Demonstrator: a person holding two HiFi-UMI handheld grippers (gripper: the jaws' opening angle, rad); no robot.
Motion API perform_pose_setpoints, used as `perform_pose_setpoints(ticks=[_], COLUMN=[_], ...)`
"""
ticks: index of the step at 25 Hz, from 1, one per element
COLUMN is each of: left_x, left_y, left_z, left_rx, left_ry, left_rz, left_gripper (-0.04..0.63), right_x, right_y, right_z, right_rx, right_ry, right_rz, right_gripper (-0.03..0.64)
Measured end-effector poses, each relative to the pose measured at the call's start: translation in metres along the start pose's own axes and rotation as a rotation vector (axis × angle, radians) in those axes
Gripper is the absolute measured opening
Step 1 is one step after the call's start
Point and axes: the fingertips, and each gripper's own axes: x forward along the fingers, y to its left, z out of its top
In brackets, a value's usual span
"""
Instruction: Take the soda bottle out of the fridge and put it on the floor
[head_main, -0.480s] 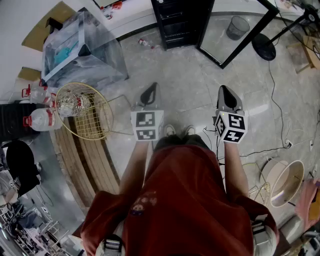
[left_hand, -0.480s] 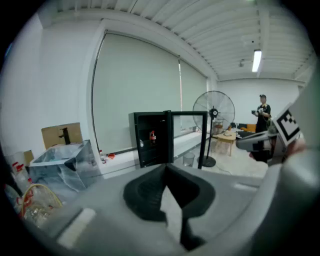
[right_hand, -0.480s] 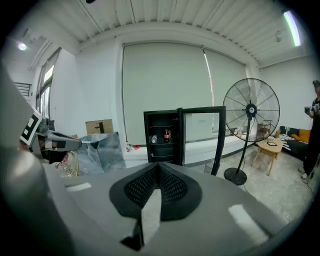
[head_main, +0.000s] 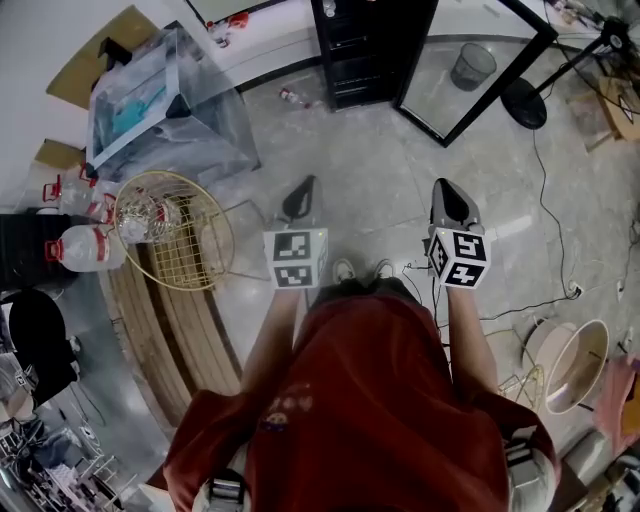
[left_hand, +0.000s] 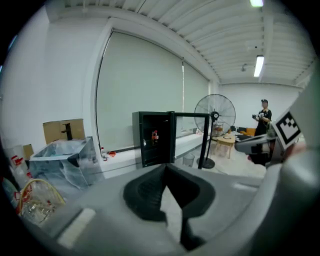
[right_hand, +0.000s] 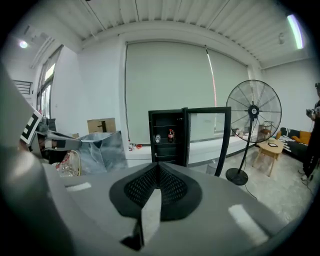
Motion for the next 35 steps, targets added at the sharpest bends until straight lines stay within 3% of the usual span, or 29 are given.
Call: perform_pose_setpoints(ticks=[17, 35], left_x=[-0.009, 0.020], left_y=[0.059, 0.061], left_z=[-0.027, -0.016], left_rx=[-0.015, 0.016], left_ry=[0.011, 0.006], left_rz=[-0.040, -0.063], left_gripper=[0.001, 0.000], right_x=[0.023, 0.047], right_y=[0.067, 0.053], right_z=[-0.014, -0.006], right_rx=[0.004, 0.010], right_ry=[0.009, -0.008], right_rz=[-0.031, -0.063], right_gripper=[0.002, 0.002])
